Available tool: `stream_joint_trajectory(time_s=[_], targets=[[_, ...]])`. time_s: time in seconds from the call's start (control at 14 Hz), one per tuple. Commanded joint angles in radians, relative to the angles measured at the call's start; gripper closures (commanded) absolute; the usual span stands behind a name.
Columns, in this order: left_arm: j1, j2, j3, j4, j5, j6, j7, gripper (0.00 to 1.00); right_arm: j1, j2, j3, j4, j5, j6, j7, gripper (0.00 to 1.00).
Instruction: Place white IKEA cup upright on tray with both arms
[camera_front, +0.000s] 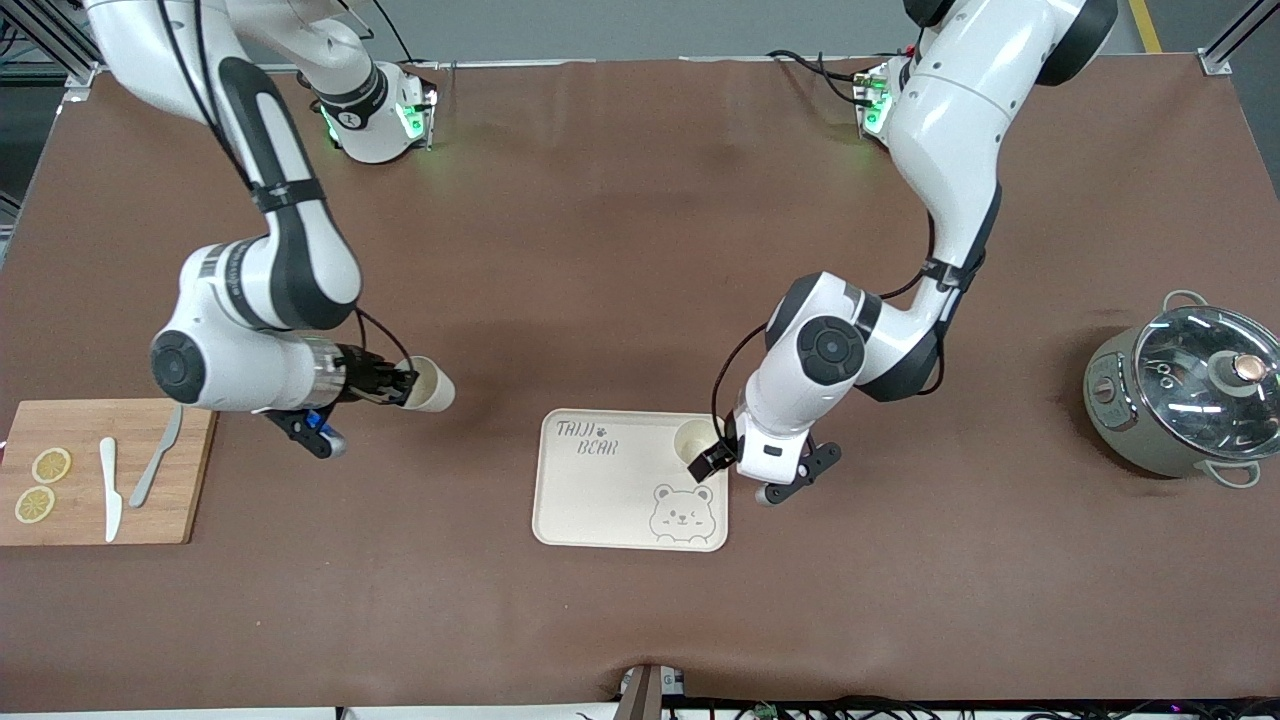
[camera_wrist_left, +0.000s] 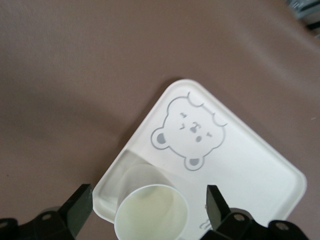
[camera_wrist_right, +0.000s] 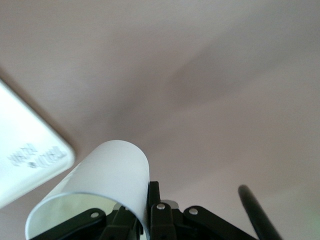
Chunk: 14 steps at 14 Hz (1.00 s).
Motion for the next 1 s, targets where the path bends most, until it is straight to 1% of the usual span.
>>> stream_joint_trajectory(time_s=[0.0,0.21,0.36,0.5,0.57,0.79,0.93], targets=[[0.037,-0.101,0.015,-0.019,-0.003,-0.095,0.017,0.00,0.107,0.098,-0.012,0.110,0.020,0.066,0.232,1.00],[0.084,-0.163,0.015,-0.027,-0.001,-0.179,0.070,0.00,0.191,0.215,-0.012,0.239,0.081,0.078,0.411,1.00],[0.127,-0.209,0.016,-0.028,-0.001,-0.237,0.161,0.00,0.228,0.305,-0.012,0.340,0.086,0.106,0.504,1.00],[0.173,-0.246,0.015,-0.028,-0.001,-0.288,0.242,0.00,0.257,0.371,-0.012,0.371,0.086,0.211,0.567,1.00],[0.192,-0.258,0.015,-0.028,-0.001,-0.313,0.285,0.00,0.263,0.385,-0.012,0.371,0.086,0.235,0.574,1.00],[0.232,-0.287,0.016,-0.028,-0.001,-0.365,0.322,0.00,0.260,0.433,-0.012,0.400,0.085,0.261,0.578,1.00],[0.244,-0.312,0.018,-0.028,0.000,-0.399,0.322,0.00,0.253,0.433,-0.012,0.400,0.082,0.261,0.571,1.00]])
